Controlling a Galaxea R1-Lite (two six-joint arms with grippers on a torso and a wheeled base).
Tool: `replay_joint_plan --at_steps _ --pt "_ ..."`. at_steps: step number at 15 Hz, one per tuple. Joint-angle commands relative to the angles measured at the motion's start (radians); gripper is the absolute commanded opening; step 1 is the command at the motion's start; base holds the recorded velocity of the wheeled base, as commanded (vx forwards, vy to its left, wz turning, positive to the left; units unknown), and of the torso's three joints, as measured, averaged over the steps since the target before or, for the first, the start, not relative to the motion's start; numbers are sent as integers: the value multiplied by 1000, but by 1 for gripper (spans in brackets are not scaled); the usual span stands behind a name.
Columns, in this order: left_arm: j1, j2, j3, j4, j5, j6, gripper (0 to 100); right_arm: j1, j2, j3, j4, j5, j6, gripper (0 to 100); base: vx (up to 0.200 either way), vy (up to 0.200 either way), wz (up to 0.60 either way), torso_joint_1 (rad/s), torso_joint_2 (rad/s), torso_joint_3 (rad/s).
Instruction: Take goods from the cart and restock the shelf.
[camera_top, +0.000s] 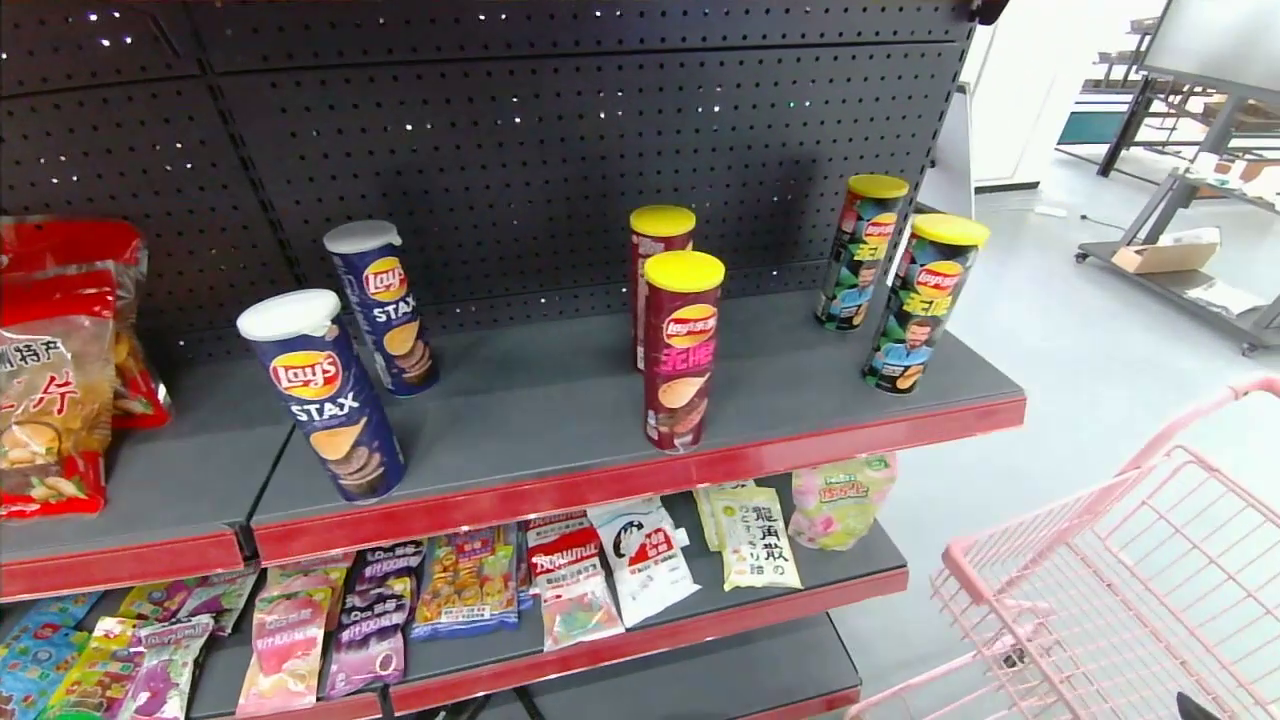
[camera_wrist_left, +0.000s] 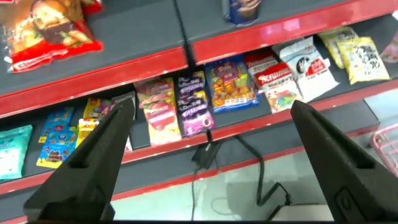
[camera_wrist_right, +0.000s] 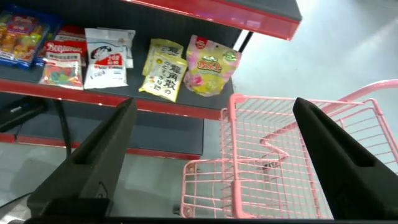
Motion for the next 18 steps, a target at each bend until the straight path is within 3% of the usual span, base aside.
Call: replay_joint_plan --at_steps 1,4,10,16,18 --pt "-1 15 -1 1 -1 0 100 0 -10 6 -1 0 0 100 0 -200 0 2 2 -2" --pt "-1 14 1 1 -2 0 100 0 -27 9 -1 -1 0 100 0 -200 0 4 4 1" --pt "-1 5 4 -1 -4 4 100 -20 -29 15 -1 -15 -5 100 0 0 0 0 0 0" --pt "-1 1 8 -1 -4 6 100 -35 -30 22 -1 -15 -5 100 0 0 600 6 5 1" --pt "-1 -3 8 -1 -4 6 100 -35 -35 24 -1 -14 -6 100 0 0 0 0 0 0"
